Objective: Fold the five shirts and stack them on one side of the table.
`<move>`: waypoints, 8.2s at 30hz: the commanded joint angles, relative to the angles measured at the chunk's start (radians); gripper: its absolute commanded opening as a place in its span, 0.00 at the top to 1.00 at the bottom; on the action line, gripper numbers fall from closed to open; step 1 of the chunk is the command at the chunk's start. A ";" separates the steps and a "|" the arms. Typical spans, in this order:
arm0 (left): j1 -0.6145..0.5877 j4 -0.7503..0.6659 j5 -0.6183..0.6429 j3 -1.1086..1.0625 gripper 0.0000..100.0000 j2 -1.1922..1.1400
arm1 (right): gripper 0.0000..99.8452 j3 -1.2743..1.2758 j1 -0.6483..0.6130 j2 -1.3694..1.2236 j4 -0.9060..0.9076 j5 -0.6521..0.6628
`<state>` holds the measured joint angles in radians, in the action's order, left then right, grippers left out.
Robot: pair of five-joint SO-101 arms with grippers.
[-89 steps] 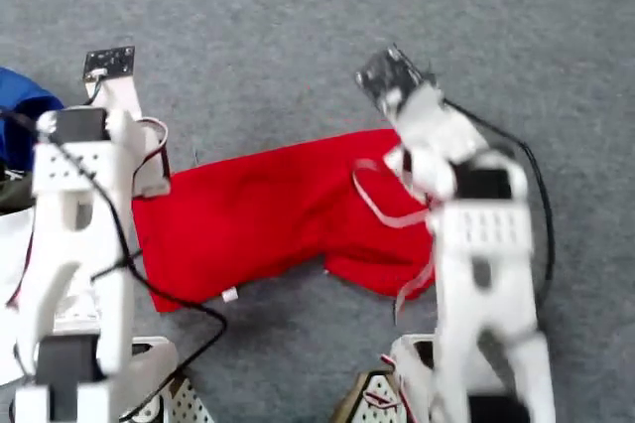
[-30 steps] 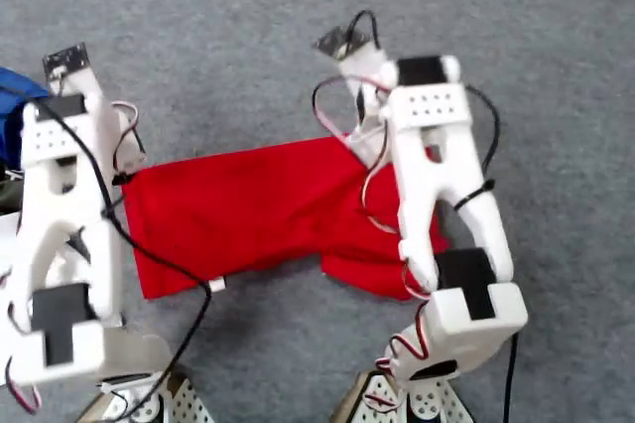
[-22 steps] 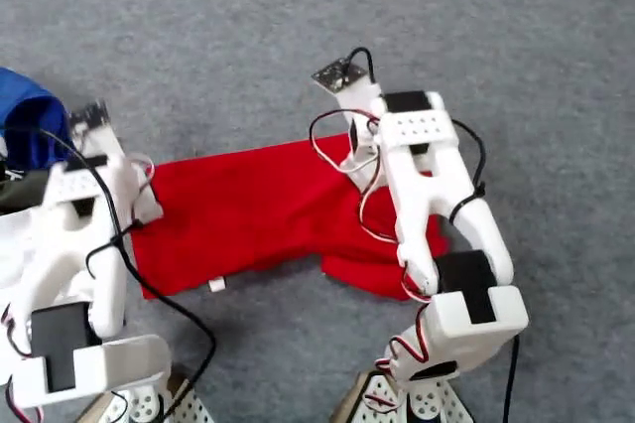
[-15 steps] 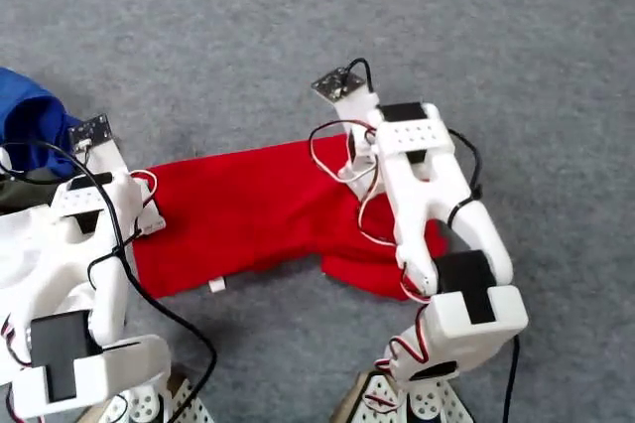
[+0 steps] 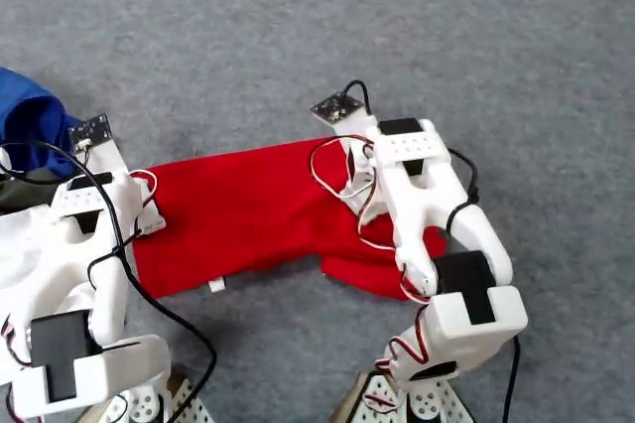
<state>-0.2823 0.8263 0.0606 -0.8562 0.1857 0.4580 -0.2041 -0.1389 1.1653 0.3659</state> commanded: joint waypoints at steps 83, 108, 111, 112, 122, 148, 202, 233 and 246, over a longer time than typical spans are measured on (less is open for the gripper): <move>-0.009 -0.035 -0.011 0.002 0.98 0.012 | 1.00 0.248 0.012 0.467 0.178 0.348; 0.041 0.522 0.026 0.589 0.98 0.025 | 1.00 -0.231 0.142 0.378 0.235 0.290; 0.091 0.413 0.057 0.528 0.98 -0.018 | 1.00 -0.269 0.145 0.216 0.138 0.239; 0.097 0.368 0.077 0.500 0.98 -0.042 | 1.00 -0.282 0.145 0.160 0.107 0.224; -0.020 0.133 0.097 0.420 0.98 -0.355 | 1.00 -0.584 0.226 -0.351 0.074 0.157; 0.078 0.525 0.020 0.621 0.98 -0.071 | 1.00 -1.064 0.289 -0.249 0.614 0.163; -0.087 -0.055 -0.046 -0.129 0.98 0.156 | 0.73 0.785 -0.124 0.814 0.017 0.531; -0.086 -0.055 -0.046 -0.129 0.98 0.156 | 1.00 0.556 -0.117 0.719 0.064 0.529; -0.084 -0.055 -0.046 -0.129 0.98 0.156 | 1.00 0.059 -0.056 0.458 0.222 0.735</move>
<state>-0.3560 0.7848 0.0176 -0.9881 0.3145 0.6513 -0.3007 0.4012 1.3771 1.0395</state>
